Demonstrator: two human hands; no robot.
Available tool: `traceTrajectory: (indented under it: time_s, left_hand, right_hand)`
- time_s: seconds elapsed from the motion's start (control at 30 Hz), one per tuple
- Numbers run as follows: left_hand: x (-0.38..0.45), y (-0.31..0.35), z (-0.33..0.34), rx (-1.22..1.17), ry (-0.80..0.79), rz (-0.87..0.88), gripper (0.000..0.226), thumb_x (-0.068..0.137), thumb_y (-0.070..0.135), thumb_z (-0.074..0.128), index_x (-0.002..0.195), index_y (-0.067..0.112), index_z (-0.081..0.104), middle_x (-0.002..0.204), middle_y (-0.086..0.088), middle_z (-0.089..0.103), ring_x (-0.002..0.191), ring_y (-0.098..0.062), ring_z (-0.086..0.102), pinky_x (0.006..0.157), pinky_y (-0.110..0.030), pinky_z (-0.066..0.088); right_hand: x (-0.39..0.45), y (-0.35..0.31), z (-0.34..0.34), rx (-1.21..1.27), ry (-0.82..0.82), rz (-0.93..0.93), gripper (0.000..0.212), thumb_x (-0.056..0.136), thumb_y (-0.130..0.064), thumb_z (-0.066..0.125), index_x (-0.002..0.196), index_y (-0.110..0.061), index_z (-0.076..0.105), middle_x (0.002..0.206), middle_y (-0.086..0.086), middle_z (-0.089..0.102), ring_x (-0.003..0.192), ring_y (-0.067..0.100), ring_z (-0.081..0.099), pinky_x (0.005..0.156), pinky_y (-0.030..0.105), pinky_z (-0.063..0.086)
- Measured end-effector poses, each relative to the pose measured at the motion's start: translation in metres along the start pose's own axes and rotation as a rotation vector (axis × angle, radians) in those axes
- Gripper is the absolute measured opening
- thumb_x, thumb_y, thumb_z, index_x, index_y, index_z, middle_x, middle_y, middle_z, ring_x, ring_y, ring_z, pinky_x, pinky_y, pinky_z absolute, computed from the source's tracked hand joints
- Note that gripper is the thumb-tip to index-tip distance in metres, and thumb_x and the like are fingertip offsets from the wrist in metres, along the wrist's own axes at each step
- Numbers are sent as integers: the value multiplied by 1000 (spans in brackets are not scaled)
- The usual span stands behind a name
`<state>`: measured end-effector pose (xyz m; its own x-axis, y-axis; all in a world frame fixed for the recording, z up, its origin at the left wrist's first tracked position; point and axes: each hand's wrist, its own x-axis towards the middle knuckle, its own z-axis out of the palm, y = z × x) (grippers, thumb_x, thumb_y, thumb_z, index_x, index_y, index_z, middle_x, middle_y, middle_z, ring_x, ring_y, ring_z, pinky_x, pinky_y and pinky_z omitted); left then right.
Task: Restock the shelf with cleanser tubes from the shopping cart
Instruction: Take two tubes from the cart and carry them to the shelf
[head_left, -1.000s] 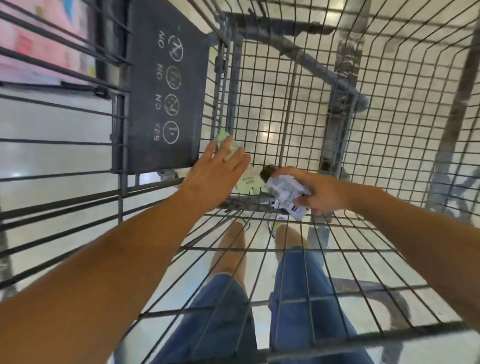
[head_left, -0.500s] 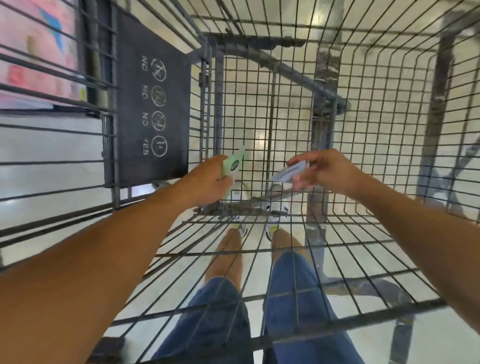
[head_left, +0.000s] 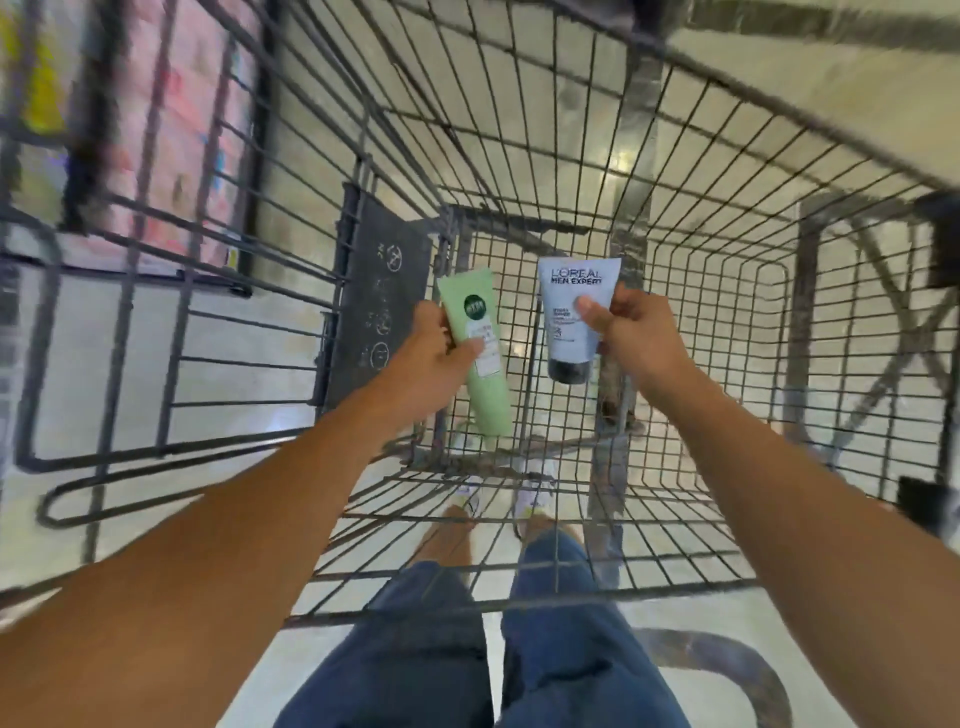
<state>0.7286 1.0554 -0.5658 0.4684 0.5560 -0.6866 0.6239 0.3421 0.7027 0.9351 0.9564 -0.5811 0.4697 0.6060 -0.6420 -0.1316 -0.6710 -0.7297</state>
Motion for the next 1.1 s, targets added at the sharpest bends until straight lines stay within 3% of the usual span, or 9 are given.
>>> traceTrajectory:
  time_s: [0.17, 0.27, 0.4, 0.47, 0.53, 0.7, 0.83, 0.97, 1.1]
  left_hand:
    - [-63, 81, -21, -315, 153, 116, 13, 103, 11, 48, 111, 18, 39, 104, 4, 59, 101, -25, 61, 88, -60, 54]
    - [-100, 123, -36, -453, 264, 150, 20, 102, 10, 50, 105, 30, 50, 101, 4, 63, 99, -26, 62, 95, -63, 49]
    - [-156, 177, -58, -538, 390, 236, 19, 102, 19, 51, 111, 35, 55, 103, 4, 68, 101, -25, 65, 96, -54, 51]
    - [-188, 196, -69, -562, 471, 292, 24, 103, 20, 51, 125, 29, 53, 109, 2, 68, 100, -24, 65, 89, -47, 53]
    - [-220, 207, -79, -558, 561, 334, 22, 103, 25, 51, 124, 28, 54, 115, -3, 68, 96, -22, 66, 80, -40, 55]
    - [-306, 213, -96, -615, 751, 379, 21, 104, 22, 47, 124, 22, 55, 109, 1, 66, 90, -14, 64, 70, -29, 52]
    - [-389, 186, -102, -636, 936, 412, 18, 101, 18, 53, 118, 22, 59, 117, -6, 68, 103, -24, 67, 86, -42, 55]
    - [-470, 143, -102, -661, 1126, 456, 22, 99, 9, 54, 115, 24, 57, 109, -4, 71, 97, -23, 68, 82, -36, 55]
    - [-553, 86, -95, -598, 1304, 454, 27, 97, 8, 59, 112, 30, 57, 106, -2, 73, 96, -22, 70, 84, -39, 56]
  right_hand:
    - [-50, -104, -6, 255, 32, -25, 18, 100, -29, 56, 113, -19, 64, 109, 8, 73, 97, 29, 72, 85, 51, 58]
    - [-85, -165, -7, 381, 0, -57, 33, 100, -30, 56, 130, -15, 56, 114, 13, 71, 94, 29, 72, 74, 44, 60]
    - [-135, -240, -10, 332, -199, -157, 29, 99, -23, 58, 125, -8, 57, 103, 12, 73, 78, 22, 73, 60, 34, 58]
    - [-157, -270, -10, 292, -299, -229, 34, 96, -16, 62, 128, -6, 56, 107, 12, 72, 84, 25, 72, 67, 38, 59]
    - [-181, -298, -8, 245, -399, -322, 35, 96, -11, 62, 130, -7, 56, 116, 11, 71, 91, 25, 72, 73, 39, 59]
    - [-242, -341, 15, 151, -589, -503, 41, 94, -6, 63, 133, -16, 54, 120, 5, 69, 102, 25, 70, 80, 40, 58]
    - [-302, -353, 58, 143, -674, -599, 39, 89, -6, 69, 126, -12, 60, 113, 8, 73, 96, 26, 73, 81, 43, 60]
    - [-367, -344, 109, 159, -786, -607, 35, 87, -2, 70, 121, -4, 60, 109, 12, 74, 88, 22, 73, 70, 33, 60]
    - [-436, -315, 154, 118, -918, -586, 34, 87, 0, 70, 117, -11, 58, 107, 9, 73, 83, 21, 73, 61, 31, 59]
